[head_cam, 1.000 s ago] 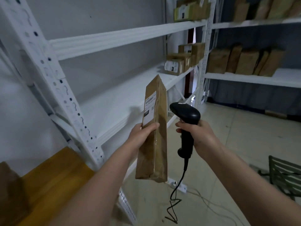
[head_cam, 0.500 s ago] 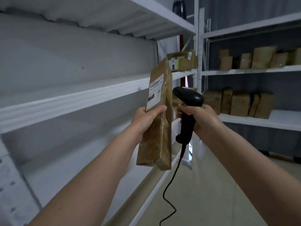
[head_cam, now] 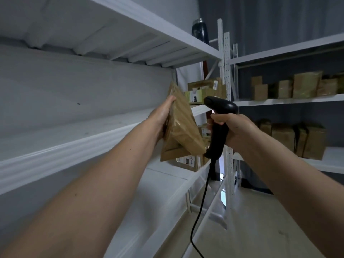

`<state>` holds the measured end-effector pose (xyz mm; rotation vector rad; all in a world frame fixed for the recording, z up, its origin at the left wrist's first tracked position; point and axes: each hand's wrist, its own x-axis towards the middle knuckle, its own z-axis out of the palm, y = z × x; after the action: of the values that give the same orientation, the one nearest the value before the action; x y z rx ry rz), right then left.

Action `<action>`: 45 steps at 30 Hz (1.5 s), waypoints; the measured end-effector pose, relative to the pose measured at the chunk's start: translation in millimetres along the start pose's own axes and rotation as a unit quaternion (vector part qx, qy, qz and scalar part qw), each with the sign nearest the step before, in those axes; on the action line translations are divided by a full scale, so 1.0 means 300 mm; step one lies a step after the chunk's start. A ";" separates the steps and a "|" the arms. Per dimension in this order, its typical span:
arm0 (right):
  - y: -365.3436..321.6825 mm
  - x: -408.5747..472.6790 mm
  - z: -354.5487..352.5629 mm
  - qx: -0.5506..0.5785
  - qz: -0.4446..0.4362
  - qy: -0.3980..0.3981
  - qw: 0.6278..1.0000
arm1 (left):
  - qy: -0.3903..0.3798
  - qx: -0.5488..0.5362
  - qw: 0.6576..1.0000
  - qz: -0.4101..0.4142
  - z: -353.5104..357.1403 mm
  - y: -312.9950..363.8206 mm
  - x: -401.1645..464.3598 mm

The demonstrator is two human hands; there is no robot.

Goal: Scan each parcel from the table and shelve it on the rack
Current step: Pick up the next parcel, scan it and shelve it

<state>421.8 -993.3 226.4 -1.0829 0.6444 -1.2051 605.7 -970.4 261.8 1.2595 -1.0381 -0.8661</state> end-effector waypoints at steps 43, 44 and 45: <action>-0.110 1.275 -0.391 0.071 0.102 -0.097 0.987 | -0.042 0.349 0.934 0.062 0.375 -0.068 1.224; -0.111 1.276 -0.389 0.070 0.099 -0.098 0.988 | -0.008 0.362 0.929 0.069 0.386 -0.071 1.239; -0.111 1.277 -0.385 0.067 0.097 -0.102 0.988 | 0.024 0.366 0.927 0.078 0.400 -0.074 1.255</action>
<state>415.2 -1392.7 265.2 -0.9907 0.4905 -0.9420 612.8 -1365.0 291.0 1.7677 -1.4686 -0.3117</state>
